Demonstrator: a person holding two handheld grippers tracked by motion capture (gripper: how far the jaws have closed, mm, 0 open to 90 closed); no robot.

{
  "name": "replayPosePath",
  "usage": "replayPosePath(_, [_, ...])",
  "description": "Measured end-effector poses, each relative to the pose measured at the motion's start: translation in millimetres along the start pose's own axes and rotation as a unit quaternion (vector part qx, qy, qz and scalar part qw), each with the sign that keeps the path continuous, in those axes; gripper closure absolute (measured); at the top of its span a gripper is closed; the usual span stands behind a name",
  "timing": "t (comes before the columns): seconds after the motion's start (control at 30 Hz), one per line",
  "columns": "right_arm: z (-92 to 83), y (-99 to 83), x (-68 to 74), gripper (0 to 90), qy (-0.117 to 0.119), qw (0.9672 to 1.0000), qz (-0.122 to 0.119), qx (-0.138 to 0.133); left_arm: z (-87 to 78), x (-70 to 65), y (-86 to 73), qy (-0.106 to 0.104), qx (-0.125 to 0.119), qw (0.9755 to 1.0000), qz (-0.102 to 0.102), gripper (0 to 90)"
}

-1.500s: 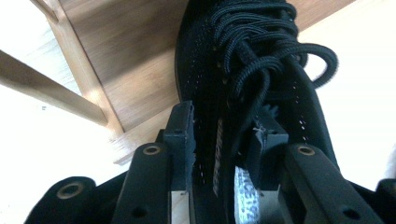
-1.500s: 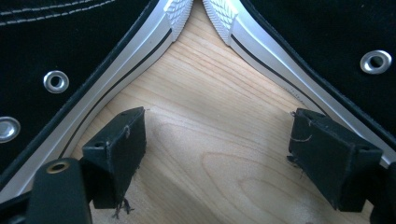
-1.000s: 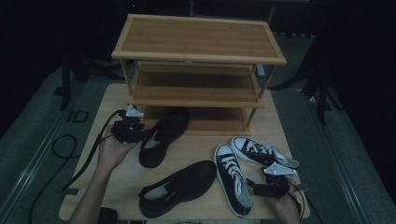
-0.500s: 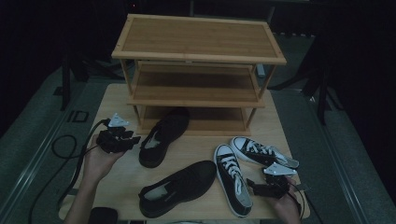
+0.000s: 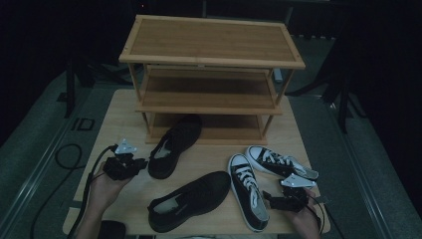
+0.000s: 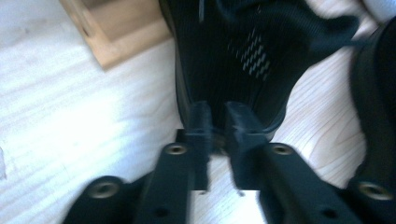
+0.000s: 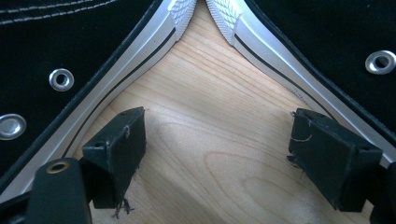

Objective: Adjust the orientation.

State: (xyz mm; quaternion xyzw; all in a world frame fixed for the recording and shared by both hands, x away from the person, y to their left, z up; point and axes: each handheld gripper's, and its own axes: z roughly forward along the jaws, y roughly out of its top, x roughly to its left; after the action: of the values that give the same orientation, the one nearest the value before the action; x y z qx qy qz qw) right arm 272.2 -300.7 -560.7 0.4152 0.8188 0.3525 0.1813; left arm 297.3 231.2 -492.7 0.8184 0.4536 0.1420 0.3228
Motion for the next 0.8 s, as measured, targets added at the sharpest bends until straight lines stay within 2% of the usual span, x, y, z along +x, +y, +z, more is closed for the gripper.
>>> replayPosePath(0.07, [0.0, 0.0, 0.1, 18.7, 0.0, 1.0, 0.0, 0.0, 5.5, -0.2, -3.7, -0.002, 0.013, 0.9999, -0.007, 89.7])
replayPosePath(0.37, [-0.1, 0.0, 0.2, 18.7, 0.001, 1.0, -0.001, 0.0, 18.9, -14.2, -16.3, -0.02, 0.049, 0.9985, 0.015, 90.0])
replayPosePath(0.57, [-0.2, 0.0, 0.2, 18.7, 0.002, 1.0, -0.001, 0.001, 28.2, -17.7, -24.1, -0.015, 0.071, 0.9972, 0.019, 90.0])
replayPosePath(0.73, [-0.1, 0.0, 0.0, 18.8, 0.002, 1.0, -0.002, 0.0, 35.9, -21.3, -24.3, -0.01, 0.092, 0.9952, 0.03, 90.0])
replayPosePath(0.8, [0.0, 0.0, 0.0, 18.7, 0.002, 1.0, -0.003, 0.0, 39.7, -23.8, -23.4, -0.011, 0.093, 0.9951, 0.033, 90.0])
